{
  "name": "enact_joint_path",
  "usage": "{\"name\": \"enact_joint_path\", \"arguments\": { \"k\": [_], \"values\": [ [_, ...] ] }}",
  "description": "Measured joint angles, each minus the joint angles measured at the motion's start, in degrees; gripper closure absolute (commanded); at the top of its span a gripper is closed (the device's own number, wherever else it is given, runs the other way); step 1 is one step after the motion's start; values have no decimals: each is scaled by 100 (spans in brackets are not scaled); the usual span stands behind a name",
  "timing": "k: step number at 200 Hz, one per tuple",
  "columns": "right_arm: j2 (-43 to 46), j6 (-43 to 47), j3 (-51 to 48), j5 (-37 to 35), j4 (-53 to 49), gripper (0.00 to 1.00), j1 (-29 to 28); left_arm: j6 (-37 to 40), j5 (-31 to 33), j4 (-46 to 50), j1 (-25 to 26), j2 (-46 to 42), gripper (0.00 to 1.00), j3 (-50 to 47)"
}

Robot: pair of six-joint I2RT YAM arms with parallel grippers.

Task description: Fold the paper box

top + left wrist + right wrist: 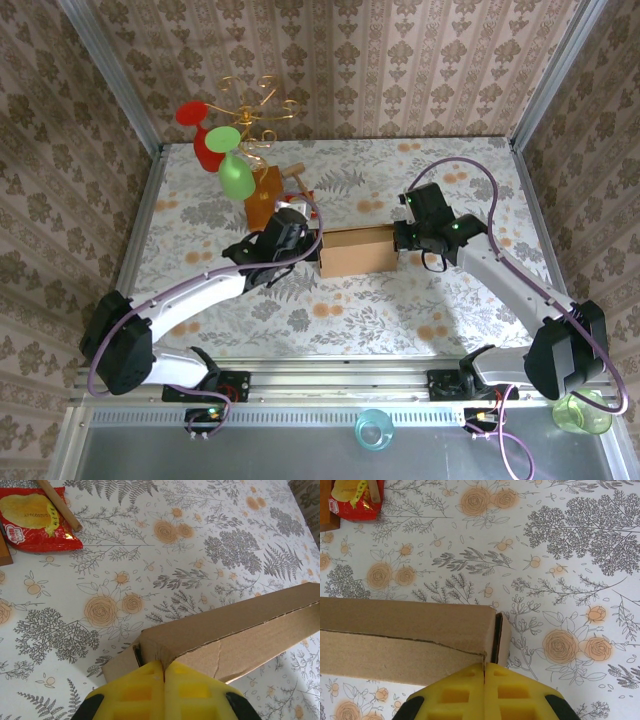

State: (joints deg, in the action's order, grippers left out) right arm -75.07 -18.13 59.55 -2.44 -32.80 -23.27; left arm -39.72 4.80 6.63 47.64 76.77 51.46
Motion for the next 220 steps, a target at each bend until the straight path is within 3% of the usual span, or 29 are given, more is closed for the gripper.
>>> {"name": "enact_joint_path", "arguments": {
  "k": [138, 172, 220],
  "values": [
    [278, 149, -273, -44, 107, 100, -7, 400, 787, -372, 448, 15, 99, -286],
    [337, 129, -273, -28, 33, 84, -24, 407, 901, -452, 483, 55, 99, -310],
    [702, -262, -271, 129, -83, 53, -68, 424, 1014, -520, 634, 114, 100, -310]
  ]
}}
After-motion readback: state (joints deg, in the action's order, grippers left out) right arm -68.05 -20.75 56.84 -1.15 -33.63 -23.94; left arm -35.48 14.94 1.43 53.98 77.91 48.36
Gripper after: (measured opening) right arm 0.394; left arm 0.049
